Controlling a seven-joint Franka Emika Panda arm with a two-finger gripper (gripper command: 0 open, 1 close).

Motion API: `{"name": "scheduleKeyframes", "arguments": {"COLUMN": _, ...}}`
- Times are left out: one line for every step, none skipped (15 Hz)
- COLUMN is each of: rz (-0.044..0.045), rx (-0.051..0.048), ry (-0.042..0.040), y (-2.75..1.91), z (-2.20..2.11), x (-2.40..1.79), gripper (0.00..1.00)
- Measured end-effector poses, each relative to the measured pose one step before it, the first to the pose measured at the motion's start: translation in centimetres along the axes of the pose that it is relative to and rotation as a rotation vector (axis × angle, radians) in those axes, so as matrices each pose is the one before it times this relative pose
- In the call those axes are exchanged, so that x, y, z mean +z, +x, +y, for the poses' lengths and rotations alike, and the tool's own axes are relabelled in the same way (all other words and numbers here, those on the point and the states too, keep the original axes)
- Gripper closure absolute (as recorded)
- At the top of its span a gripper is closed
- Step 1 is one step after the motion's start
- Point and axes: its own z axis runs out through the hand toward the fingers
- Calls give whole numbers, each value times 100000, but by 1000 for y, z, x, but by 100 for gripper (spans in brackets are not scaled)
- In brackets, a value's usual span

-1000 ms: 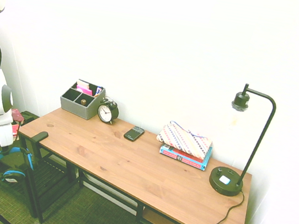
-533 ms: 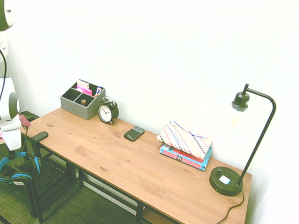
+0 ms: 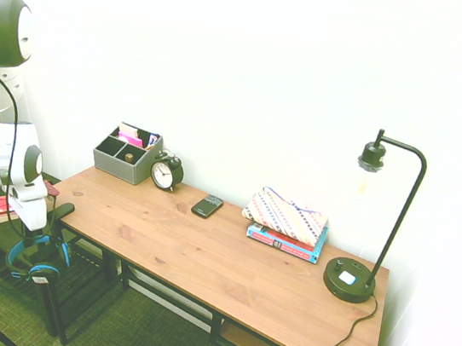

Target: Hang the headphone

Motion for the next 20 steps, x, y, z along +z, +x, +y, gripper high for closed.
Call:
{"name": "scheduleKeyframes", "arguments": {"rz": 112, "rx": -37, "ry": -244, "y": 8, "z": -70, "x": -54, "gripper": 0}}
{"name": "scheduleKeyframes", "arguments": {"rz": 194, "rx": -52, "ry": -171, "y": 97, "z": -66, "x": -27, "gripper": 0}}
{"name": "scheduleKeyframes", "arguments": {"rz": 201, "rx": -31, "ry": -107, "y": 155, "z": -72, "x": -28, "gripper": 0}}
{"name": "scheduleKeyframes", "arguments": {"rz": 237, "rx": 130, "ry": 87, "y": 199, "z": -103, "x": -126, "gripper": 0}}
{"name": "scheduleKeyframes", "arguments": {"rz": 281, "rx": 142, "ry": 317, "y": 315, "z": -147, "x": -271, "gripper": 0}}
{"name": "scheduleKeyframes", "arguments": {"rz": 253, "rx": -218, "ry": 248, "y": 247, "z": -138, "x": -457, "gripper": 0}}
{"name": "scheduleKeyframes", "arguments": {"rz": -7, "rx": -531, "ry": 940, "y": 197, "z": -147, "x": -874, "gripper": 0}}
{"name": "scheduleKeyframes", "arguments": {"rz": -22, "rx": -1261, "ry": 1235, "y": 136, "z": 90, "x": -1268, "gripper": 0}}
{"name": "scheduleKeyframes", "arguments": {"rz": 304, "rx": -2422, "ry": -141, "y": 97, "z": 467, "x": -1623, "gripper": 0}}
{"name": "scheduleKeyframes", "arguments": {"rz": 829, "rx": -4070, "ry": -1880, "y": 84, "z": 853, "x": -2015, "gripper": 0}}
{"name": "scheduleKeyframes", "arguments": {"rz": 965, "rx": -4590, "ry": -2420, "y": 212, "z": 973, "x": -2239, "gripper": 0}}
{"name": "scheduleKeyframes", "arguments": {"rz": 368, "rx": -5758, "ry": -2229, "y": 298, "z": 1004, "x": -2376, "gripper": 0}}
{"name": "scheduleKeyframes", "arguments": {"rz": 573, "rx": -6766, "ry": -865, "y": 610, "z": 1012, "x": -2435, "gripper": 0}}
{"name": "scheduleKeyframes", "arguments": {"rz": 806, "rx": -5589, "ry": 393, "y": 970, "z": 1168, "x": -2475, "gripper": 0}}
{"name": "scheduleKeyframes", "arguments": {"rz": 1020, "rx": -3993, "ry": 666, "y": 1348, "z": 1330, "x": -2257, "gripper": 0}}
{"name": "scheduleKeyframes", "arguments": {"rz": 718, "rx": -1794, "ry": 912, "y": 1607, "z": 1451, "x": -2057, "gripper": 0}}
{"name": "scheduleKeyframes", "arguments": {"rz": -812, "rx": -725, "ry": 1103, "y": 1824, "z": 1654, "x": -2058, "gripper": 0}}
{"name": "scheduleKeyframes", "arguments": {"rz": -1502, "rx": 93, "ry": 1220, "y": 1966, "z": 1746, "x": -2074, "gripper": 0}}
{"name": "scheduleKeyframes", "arguments": {"rz": -927, "rx": 1120, "ry": 896, "y": 2212, "z": 2038, "x": -2133, "gripper": 0}}
{"name": "scheduleKeyframes", "arguments": {"rz": -388, "rx": 1495, "ry": 801, "y": 2651, "z": 2479, "x": -2516, "gripper": 0}}
